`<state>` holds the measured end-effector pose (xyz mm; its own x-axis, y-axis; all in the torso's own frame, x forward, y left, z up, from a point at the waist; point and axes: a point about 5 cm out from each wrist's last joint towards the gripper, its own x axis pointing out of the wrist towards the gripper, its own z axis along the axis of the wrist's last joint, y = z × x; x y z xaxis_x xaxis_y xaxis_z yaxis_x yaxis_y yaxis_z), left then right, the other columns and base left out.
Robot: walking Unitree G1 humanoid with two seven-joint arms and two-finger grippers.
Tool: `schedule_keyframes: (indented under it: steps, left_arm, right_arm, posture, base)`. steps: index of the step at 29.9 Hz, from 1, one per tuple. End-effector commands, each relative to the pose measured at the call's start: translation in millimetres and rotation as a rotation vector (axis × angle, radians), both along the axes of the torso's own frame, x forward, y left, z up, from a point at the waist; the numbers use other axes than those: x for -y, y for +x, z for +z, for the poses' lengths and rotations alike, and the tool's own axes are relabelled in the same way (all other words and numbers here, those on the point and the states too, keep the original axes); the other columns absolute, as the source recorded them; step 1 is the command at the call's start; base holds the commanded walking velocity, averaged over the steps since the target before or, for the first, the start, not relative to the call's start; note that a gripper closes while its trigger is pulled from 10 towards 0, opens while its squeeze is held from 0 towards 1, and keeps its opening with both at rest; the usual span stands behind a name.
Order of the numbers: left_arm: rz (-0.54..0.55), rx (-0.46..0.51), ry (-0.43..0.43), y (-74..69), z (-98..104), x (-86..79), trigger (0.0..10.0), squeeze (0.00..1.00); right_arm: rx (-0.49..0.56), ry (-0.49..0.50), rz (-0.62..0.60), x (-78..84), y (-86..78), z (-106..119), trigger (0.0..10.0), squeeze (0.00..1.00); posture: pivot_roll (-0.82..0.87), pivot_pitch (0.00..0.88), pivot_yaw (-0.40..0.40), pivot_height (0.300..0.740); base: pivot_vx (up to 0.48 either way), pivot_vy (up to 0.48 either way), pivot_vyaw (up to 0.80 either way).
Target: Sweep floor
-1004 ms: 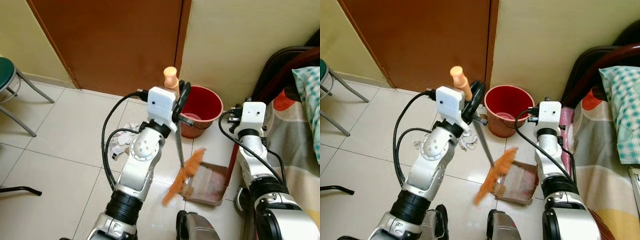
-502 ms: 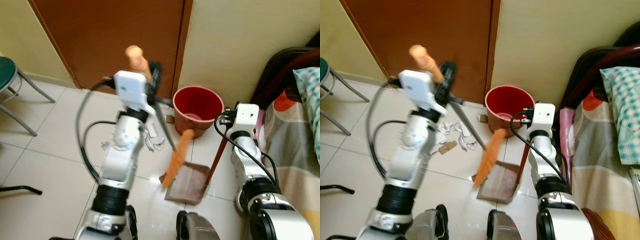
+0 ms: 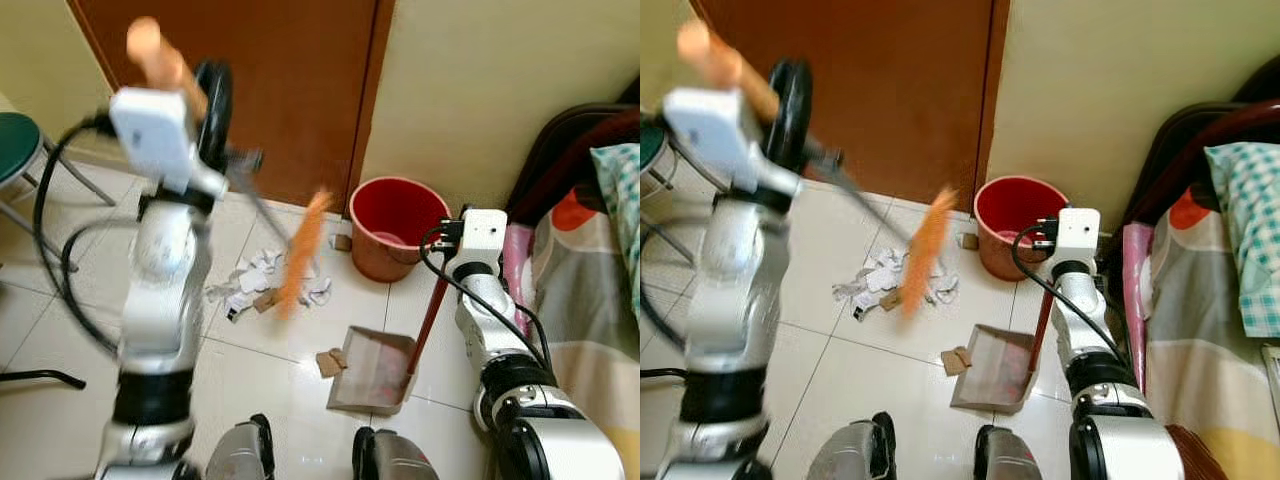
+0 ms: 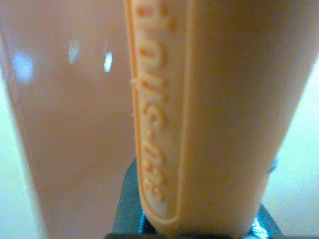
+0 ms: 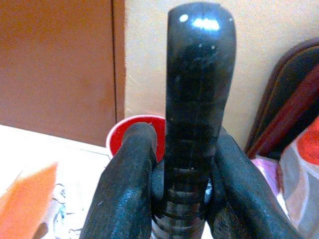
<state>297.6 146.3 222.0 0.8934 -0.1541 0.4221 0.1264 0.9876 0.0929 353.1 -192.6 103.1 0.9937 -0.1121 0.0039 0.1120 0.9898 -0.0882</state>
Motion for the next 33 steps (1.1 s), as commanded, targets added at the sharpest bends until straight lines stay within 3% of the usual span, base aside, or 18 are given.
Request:
schedule_keyframes:
  steps: [1, 7, 15, 24, 33]
  left_arm:
    - [-0.033, 0.001, 0.027, -5.9, -2.2, 5.1, 10.0, 0.0]
    - [-0.07, -0.049, 0.047, -12.7, -25.0, 14.6, 10.0, 0.0]
    - [-0.099, -0.181, 0.09, -13.3, -79.3, 29.8, 10.0, 0.0]
    - [-0.073, -0.271, 0.149, -20.3, -114.4, 25.7, 10.0, 0.0]
    - [-0.07, -0.286, 0.142, -15.4, -124.0, 32.4, 10.0, 0.0]
  right_arm:
    - [0.017, 0.013, -0.014, 3.7, -2.2, 0.6, 10.0, 0.0]
    - [0.017, 0.038, -0.024, 4.8, -5.8, -2.6, 10.0, 0.0]
    - [0.0, 0.058, 0.006, -3.8, -16.0, -14.6, 10.0, 0.0]
    - [-0.016, 0.048, 0.035, -9.2, -29.7, -27.4, 10.0, 0.0]
    - [-0.049, 0.012, 0.064, -16.5, -31.7, -31.9, 10.0, 0.0]
  posture:
    - [0.06, 0.109, -0.013, 0.74]
    - [0.06, 0.091, -0.019, 0.74]
    - [0.03, 0.018, -0.017, 0.74]
    - [0.02, 0.0, -0.01, 0.74]
    - [0.02, 0.0, -0.017, 0.74]
  base:
    - [0.0, 0.0, 0.0]
    - [0.0, 0.0, 0.0]
    - [0.0, 0.0, 0.0]
    - [0.0, 0.0, 0.0]
    - [0.0, 0.0, 0.0]
